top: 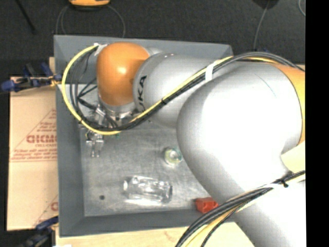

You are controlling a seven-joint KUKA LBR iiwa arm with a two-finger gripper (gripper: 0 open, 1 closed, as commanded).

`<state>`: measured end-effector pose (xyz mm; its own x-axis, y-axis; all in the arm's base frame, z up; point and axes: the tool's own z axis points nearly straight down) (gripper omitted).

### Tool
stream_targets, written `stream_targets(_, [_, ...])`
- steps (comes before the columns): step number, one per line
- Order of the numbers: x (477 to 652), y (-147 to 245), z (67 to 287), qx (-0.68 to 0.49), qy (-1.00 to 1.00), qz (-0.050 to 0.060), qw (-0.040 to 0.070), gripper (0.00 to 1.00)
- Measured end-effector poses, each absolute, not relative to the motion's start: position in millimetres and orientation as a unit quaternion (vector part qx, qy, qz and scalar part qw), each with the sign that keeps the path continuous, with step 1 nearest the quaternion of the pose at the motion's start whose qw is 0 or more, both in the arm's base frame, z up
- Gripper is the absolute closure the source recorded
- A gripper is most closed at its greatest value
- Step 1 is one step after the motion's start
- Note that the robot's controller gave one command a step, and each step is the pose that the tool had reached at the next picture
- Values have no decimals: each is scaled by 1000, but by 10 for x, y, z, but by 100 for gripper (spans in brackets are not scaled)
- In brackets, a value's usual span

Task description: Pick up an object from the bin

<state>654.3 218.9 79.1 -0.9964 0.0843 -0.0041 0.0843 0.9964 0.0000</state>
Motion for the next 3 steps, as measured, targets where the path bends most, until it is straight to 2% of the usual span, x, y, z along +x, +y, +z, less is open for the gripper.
stream_targets(1, [6501, 2070, 745, 23, 1000, 3, 6, 0])
stream_targets(2, [6518, 2063, 759, 24, 1000, 3, 9, 100])
stream_targets(3, [6533, 2067, 781, 24, 1000, 1, 3, 100])
